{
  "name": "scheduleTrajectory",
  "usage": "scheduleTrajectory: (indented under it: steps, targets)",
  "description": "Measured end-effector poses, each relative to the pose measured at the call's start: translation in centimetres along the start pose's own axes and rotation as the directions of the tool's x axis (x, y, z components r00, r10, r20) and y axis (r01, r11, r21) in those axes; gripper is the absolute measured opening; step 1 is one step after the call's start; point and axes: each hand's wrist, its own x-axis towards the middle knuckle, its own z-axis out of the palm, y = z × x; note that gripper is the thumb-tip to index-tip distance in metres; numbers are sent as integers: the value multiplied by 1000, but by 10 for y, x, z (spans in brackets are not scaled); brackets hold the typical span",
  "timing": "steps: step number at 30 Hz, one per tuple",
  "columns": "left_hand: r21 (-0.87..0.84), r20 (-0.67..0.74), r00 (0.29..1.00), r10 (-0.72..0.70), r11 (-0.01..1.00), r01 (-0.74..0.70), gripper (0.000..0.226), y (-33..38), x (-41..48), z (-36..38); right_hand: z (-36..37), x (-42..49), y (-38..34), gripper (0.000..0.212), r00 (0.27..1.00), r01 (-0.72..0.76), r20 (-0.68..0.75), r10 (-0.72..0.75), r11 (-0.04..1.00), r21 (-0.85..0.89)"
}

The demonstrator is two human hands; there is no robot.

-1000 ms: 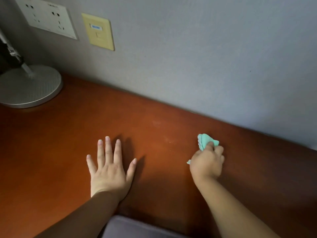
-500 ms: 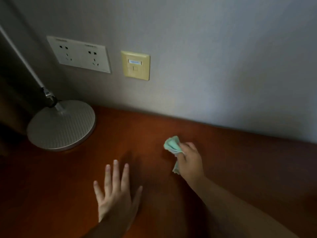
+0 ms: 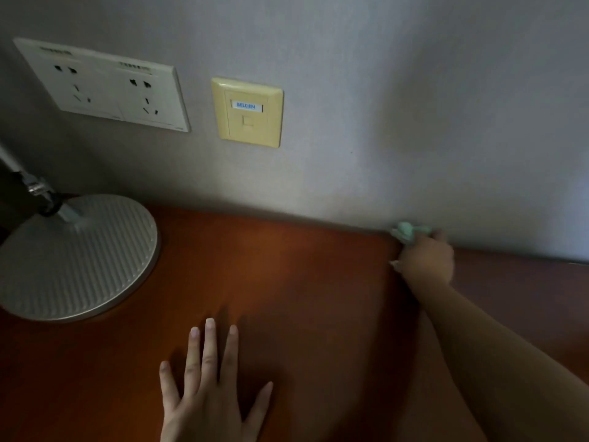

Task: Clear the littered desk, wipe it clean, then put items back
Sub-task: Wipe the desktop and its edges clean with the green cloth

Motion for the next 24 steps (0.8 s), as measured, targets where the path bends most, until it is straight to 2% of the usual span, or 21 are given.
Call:
scheduleTrajectory:
  steps: [2,4,5,6,7,9,10,11,12,14,16,18,20,22,24]
  targets:
    - [13,36,999,19,1000,-19,84,0,-3,-3,11,-34,-26,41,965,261,10,-262,965,27]
    - [30,60,998,14,999,-16,82,0,-5,-8,15,-75,-32,48,852,512,41,-522,847,146]
    - [47,82,997,7,999,-11,82,0,-7,-10,12,-91,-27,48,793,580,63,-607,781,232]
    - [66,105,995,-1,998,-6,81,-1,-8,-11,6,-101,-18,46,766,577,98,-635,747,331]
    - [82,120,993,-8,997,-2,81,-1,-8,-12,-2,-105,-8,45,785,509,121,-607,745,431]
    - [95,137,990,-19,995,6,81,-1,-8,-13,-17,-98,17,44,922,308,47,-386,799,517]
    - [100,138,990,-23,995,9,81,-1,-8,-12,-25,-89,34,45,975,193,3,-222,856,479]
    - [104,128,991,-24,995,11,81,0,-9,-12,-31,-77,52,45,998,69,-17,-68,916,395]
    - [106,114,993,-21,994,9,81,0,-9,-10,-37,-62,71,43,998,-51,-27,61,961,272]
    - [112,92,996,-11,994,1,81,-1,-9,-7,-41,-38,89,42,969,-245,-23,247,967,70]
    - [119,83,997,-6,993,-4,80,-3,-7,-5,-34,-18,75,41,955,-296,-16,296,955,23]
    - [124,81,997,3,992,-14,80,-4,-7,-5,-16,-5,36,39,982,-187,-4,187,981,46]
    - [110,75,997,7,994,-15,81,-3,-6,-5,4,-10,-21,36,998,51,21,-53,997,57]
    - [94,70,998,3,996,-9,81,-2,-6,-6,18,-38,-75,38,961,267,52,-273,958,105]
    - [84,67,998,-1,996,-5,80,-2,-7,-6,26,-77,-104,44,877,456,71,-476,869,189]
